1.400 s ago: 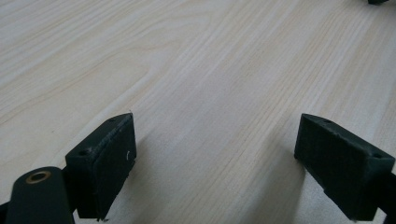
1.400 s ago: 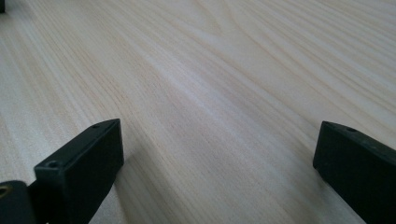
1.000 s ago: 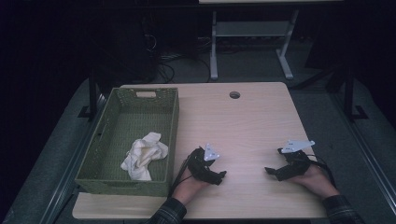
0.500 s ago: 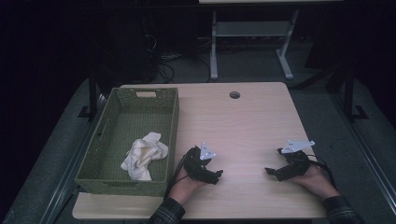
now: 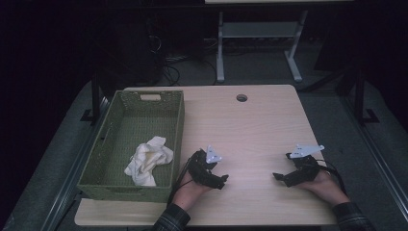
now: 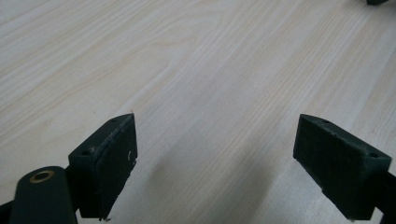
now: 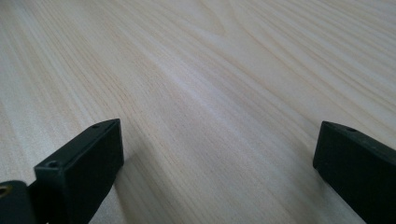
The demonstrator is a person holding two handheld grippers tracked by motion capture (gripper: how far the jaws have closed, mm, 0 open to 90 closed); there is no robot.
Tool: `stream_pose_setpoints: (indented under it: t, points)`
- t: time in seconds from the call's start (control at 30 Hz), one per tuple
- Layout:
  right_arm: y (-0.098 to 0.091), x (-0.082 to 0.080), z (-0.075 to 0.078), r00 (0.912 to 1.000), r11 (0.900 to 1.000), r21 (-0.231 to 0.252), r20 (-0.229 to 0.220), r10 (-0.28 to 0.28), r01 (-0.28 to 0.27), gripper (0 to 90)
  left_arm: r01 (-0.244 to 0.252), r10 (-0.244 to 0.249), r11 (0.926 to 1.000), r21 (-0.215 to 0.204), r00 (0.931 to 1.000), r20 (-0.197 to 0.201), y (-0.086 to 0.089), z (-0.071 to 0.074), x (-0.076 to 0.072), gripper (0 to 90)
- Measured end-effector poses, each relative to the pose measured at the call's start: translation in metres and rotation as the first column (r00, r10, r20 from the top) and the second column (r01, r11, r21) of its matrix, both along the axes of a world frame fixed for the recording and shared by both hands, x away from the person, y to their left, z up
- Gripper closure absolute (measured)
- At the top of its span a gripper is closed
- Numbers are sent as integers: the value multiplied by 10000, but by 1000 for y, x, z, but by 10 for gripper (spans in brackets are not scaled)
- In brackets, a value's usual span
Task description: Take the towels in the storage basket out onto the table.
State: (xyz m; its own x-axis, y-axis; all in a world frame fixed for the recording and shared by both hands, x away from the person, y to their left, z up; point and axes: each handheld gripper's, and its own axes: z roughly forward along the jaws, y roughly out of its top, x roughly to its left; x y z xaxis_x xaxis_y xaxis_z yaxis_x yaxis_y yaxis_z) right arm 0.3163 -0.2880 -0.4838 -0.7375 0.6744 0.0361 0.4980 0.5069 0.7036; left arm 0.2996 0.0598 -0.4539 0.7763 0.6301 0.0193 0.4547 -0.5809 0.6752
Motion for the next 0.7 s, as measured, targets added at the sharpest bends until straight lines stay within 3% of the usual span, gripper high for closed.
stream_pose_setpoints:
  t: [0.2, 0.33, 0.7]
  points:
    - [0, 0, 0, 10000, 10000, -1, 2, 0, 0, 13, 11, -11, 10000, 13, 10000, 90, 1, 6, 1, 129]
    - [0, 0, 0, 10000, 10000, -3, 2, -1, 1, 13, -97, 97, 9999, -41, 9999, -117, 0, 8, 1, 129]
    - [0, 0, 0, 10000, 10000, -1, 2, -2, 2, 13, -216, 213, 9996, -175, 9996, -162, 1, 15, 2, 129]
